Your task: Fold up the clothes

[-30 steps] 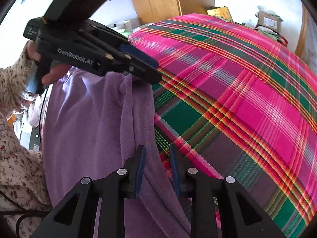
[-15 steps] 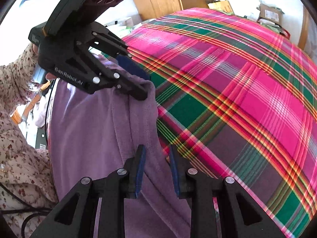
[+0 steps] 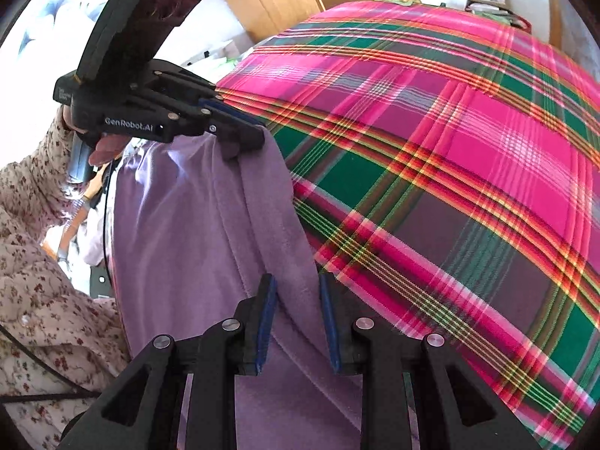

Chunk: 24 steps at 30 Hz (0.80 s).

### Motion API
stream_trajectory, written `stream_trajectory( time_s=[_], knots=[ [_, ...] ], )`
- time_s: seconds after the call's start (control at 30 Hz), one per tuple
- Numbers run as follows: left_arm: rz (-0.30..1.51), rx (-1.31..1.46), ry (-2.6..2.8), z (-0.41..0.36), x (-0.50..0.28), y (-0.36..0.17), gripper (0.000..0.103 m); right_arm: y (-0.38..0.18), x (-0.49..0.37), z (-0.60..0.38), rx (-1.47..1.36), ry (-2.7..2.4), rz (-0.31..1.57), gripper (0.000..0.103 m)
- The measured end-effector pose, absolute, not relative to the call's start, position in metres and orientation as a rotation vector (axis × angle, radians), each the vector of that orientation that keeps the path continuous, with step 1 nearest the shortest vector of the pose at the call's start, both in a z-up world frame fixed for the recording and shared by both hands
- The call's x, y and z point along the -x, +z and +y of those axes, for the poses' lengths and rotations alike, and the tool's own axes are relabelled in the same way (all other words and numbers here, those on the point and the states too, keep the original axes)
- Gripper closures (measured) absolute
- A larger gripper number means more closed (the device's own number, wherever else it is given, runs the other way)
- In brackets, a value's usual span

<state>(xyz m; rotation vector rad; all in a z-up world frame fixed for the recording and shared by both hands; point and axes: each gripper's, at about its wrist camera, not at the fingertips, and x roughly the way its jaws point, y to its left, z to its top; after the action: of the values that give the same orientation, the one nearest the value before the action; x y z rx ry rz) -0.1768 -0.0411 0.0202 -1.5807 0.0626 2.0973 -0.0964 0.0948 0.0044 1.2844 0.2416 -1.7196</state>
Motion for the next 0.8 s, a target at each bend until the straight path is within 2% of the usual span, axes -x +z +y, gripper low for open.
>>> stream_trajectory(
  time_s=[0.1, 0.3, 0.63, 0.8],
  knots=[
    [0.047, 1.568, 2.111, -0.044, 0.175, 0.021, 0.095, 0.009, 0.091, 0.094, -1.259, -1.743, 0.298, 0.092],
    [-0.039, 1.526, 2.171, -0.056, 0.179, 0.03, 0.096, 0.027, 0.093, 0.093, -1.147, -1.869, 0.388, 0.1],
    [-0.179, 1.59, 2.2, -0.066, 0.208, 0.011, 0.097, 0.002, 0.122, 0.091, -1.208, -1.909, 0.384, 0.1],
    [-0.17, 1.609, 2.206, -0.063, 0.212, 0.006, 0.098, 0.003, 0.124, 0.094, -1.21, -1.902, 0.38, 0.1]
  ],
)
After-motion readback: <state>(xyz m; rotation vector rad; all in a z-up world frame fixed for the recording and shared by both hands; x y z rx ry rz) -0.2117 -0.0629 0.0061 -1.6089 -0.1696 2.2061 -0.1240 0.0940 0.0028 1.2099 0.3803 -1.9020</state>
